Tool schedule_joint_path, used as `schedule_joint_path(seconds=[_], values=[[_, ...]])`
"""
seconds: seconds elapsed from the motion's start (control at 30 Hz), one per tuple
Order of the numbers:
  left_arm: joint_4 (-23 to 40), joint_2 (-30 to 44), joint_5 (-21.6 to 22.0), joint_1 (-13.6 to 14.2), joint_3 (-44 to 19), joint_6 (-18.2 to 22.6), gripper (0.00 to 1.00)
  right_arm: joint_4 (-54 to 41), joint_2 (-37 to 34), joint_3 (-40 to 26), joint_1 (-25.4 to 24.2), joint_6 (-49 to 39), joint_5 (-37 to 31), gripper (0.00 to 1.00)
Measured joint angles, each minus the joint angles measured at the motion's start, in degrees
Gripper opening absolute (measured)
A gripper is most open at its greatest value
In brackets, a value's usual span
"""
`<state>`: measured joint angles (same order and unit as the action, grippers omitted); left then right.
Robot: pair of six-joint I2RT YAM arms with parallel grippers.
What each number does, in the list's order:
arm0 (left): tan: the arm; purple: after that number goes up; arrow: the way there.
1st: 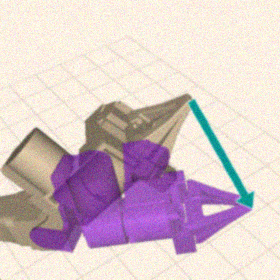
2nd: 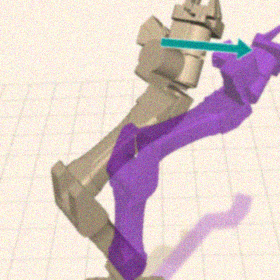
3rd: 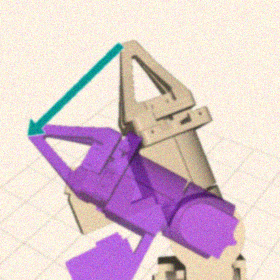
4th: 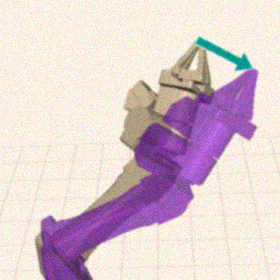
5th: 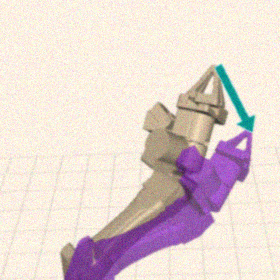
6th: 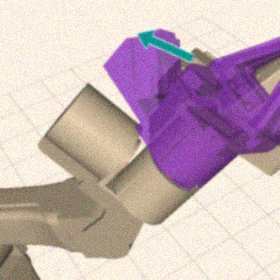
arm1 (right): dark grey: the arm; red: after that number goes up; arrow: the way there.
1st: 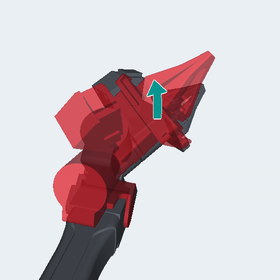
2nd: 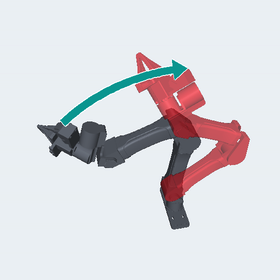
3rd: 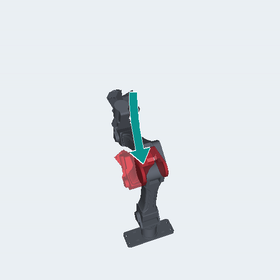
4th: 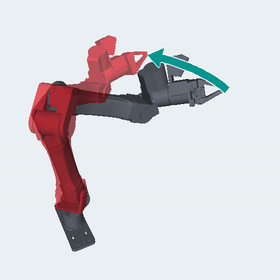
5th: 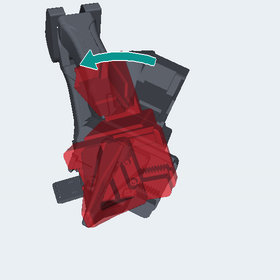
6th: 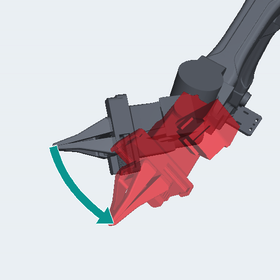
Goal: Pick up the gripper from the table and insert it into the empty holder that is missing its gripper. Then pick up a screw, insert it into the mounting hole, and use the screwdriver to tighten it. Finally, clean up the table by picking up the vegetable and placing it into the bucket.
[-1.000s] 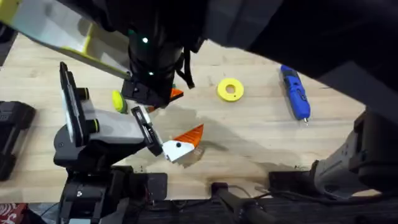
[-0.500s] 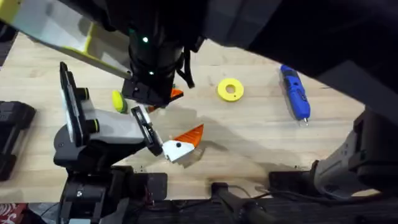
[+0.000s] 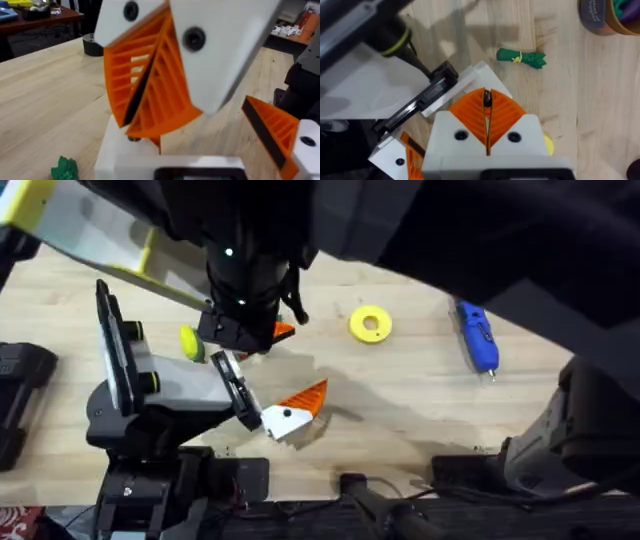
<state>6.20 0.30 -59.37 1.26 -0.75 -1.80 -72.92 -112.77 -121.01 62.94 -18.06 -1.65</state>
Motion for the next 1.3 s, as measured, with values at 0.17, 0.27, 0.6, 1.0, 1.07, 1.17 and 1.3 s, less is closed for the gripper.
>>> schedule_joint_path(seconds=[0.17,0.27,0.6,1.0,1.07,1.17,1.3], values=[[0.0,0.0,0.0,0.0,0.0,0.0,0.986,-0.3,0.0,0.0,0.0,0.0,0.0,0.006],[0.0,0.0,0.0,0.0,0.0,0.0,0.986,-0.3,0.0,0.0,0.0,0.0,0.0,0.006],[0.0,0.0,0.0,0.0,0.0,0.0,0.985,-0.5,-0.8,0.0,0.0,0.0,0.0,0.006],[0.0,0.1,0.0,0.0,0.0,-1.1,0.985,-0.6,-1.7,-0.3,0.0,0.0,0.0,0.006],[0.0,0.1,0.0,0.0,0.0,-1.1,0.985,-0.6,-1.7,-0.3,0.0,0.0,0.0,0.006],[0.0,0.1,0.0,0.0,0.0,-1.1,0.985,-0.6,-1.7,-0.3,0.0,0.0,0.0,0.007],[0.0,0.1,0.0,0.0,0.0,-1.3,0.985,-0.9,-1.7,-0.5,-0.4,0.0,-1.1,0.558]])
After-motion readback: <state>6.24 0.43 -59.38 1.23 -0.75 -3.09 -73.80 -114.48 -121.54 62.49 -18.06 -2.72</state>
